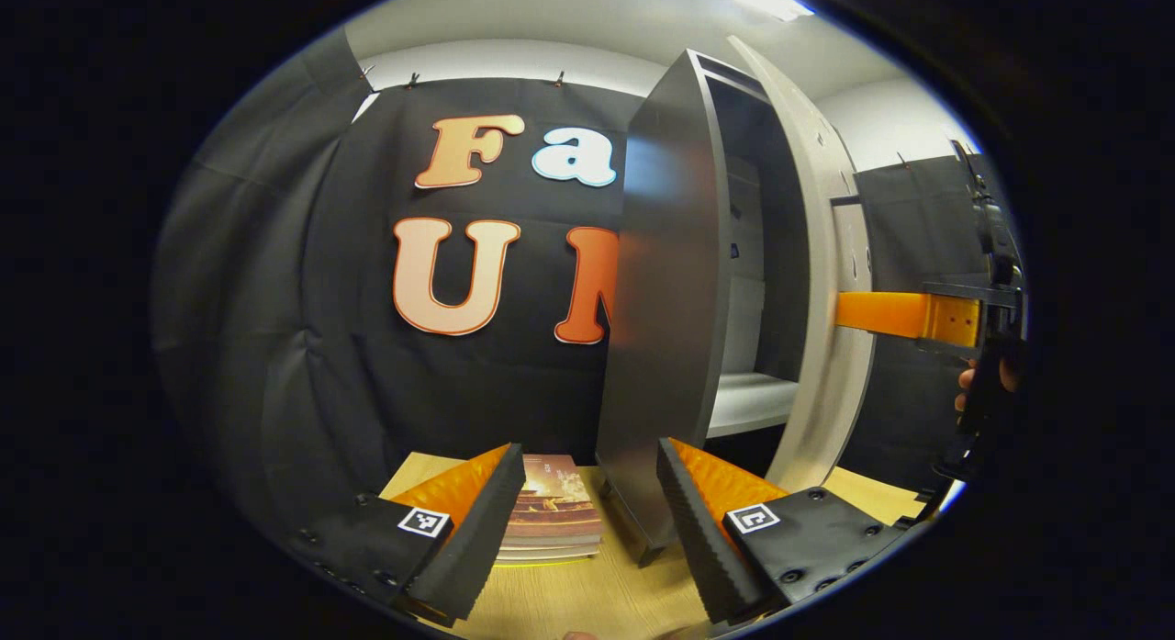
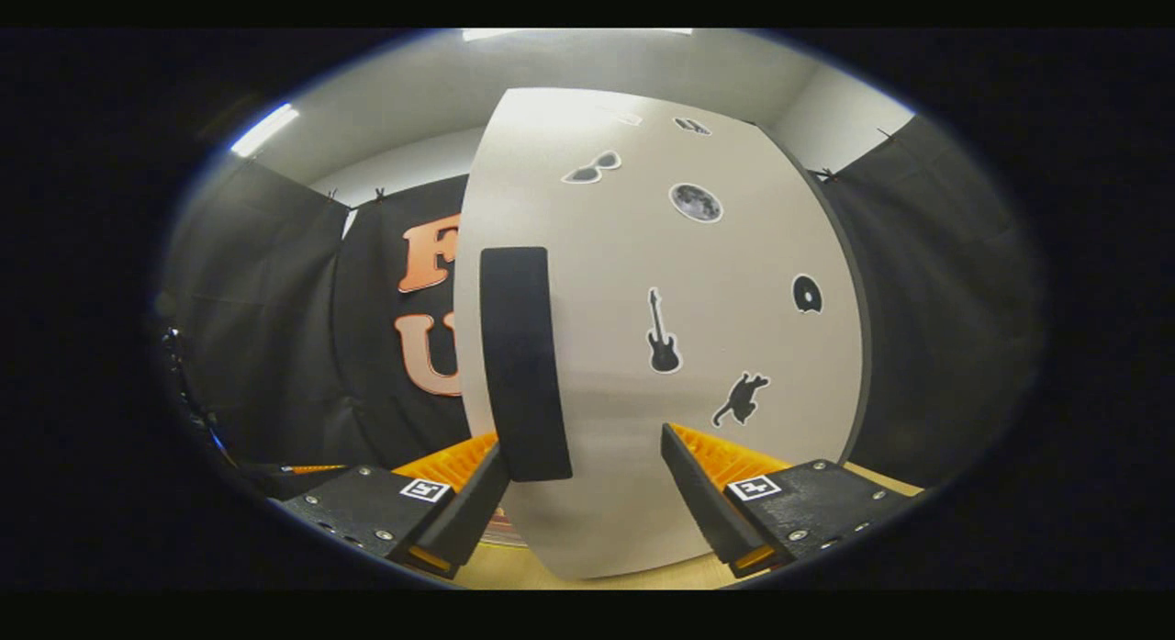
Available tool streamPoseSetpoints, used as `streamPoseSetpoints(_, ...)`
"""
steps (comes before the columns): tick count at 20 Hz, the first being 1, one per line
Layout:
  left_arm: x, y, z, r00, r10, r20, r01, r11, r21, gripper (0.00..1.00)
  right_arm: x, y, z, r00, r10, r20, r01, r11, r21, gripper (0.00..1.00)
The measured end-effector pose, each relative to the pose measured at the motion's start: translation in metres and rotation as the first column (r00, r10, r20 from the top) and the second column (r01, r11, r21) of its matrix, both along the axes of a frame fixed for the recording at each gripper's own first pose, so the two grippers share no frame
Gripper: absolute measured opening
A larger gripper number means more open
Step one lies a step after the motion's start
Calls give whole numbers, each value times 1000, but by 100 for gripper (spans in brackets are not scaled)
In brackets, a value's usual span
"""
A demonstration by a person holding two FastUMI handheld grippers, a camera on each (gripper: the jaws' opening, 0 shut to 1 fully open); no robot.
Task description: Open the cabinet door with the right hand, grasp the bottle in the cabinet with the left hand and place it on the coaster, then close the cabinet door with the right hand.
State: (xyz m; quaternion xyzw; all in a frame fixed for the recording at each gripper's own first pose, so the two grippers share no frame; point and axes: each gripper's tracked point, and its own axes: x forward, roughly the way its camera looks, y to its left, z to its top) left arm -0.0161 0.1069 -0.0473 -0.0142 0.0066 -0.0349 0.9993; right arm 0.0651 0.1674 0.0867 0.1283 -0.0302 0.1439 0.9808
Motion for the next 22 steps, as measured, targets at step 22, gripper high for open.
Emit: streamPoseSetpoints(22,8,-13,0,999,-34,-16,34,999,-11,94,-2,13,-22,997,23,-69,-25,999,-41,95)
